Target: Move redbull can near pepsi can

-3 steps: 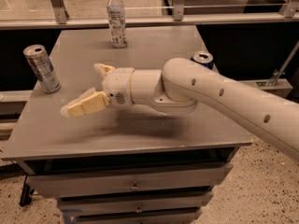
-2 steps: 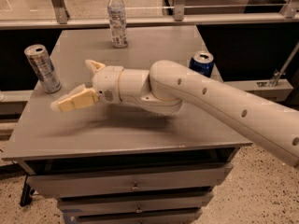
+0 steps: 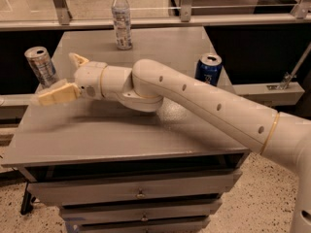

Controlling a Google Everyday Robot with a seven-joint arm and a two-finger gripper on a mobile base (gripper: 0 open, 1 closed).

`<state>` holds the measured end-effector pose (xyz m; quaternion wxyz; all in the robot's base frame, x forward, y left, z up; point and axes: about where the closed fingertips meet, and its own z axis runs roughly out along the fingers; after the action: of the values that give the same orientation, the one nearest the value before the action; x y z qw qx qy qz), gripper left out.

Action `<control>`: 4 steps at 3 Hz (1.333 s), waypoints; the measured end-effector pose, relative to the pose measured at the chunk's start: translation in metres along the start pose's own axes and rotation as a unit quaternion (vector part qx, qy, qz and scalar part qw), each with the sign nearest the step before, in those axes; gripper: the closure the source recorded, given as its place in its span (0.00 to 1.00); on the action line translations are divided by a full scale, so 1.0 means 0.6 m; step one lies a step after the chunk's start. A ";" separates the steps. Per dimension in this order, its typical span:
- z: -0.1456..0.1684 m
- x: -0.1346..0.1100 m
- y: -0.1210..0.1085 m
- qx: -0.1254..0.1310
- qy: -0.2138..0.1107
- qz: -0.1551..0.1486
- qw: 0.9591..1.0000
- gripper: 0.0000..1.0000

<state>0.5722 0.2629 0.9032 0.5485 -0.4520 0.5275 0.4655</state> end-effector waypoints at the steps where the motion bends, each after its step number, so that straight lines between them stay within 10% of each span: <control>1: 0.039 0.003 -0.007 -0.015 -0.006 -0.005 1.000 0.00; 3: 0.090 0.018 -0.027 -0.039 0.003 -0.011 0.999 0.00; 4: 0.091 0.029 -0.023 -0.050 0.018 -0.012 0.999 0.17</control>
Offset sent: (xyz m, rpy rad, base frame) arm 0.0394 0.0581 -0.0067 -0.0043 -0.0428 0.0847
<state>0.5945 0.3149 0.8875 0.5211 -0.4934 0.5080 0.4764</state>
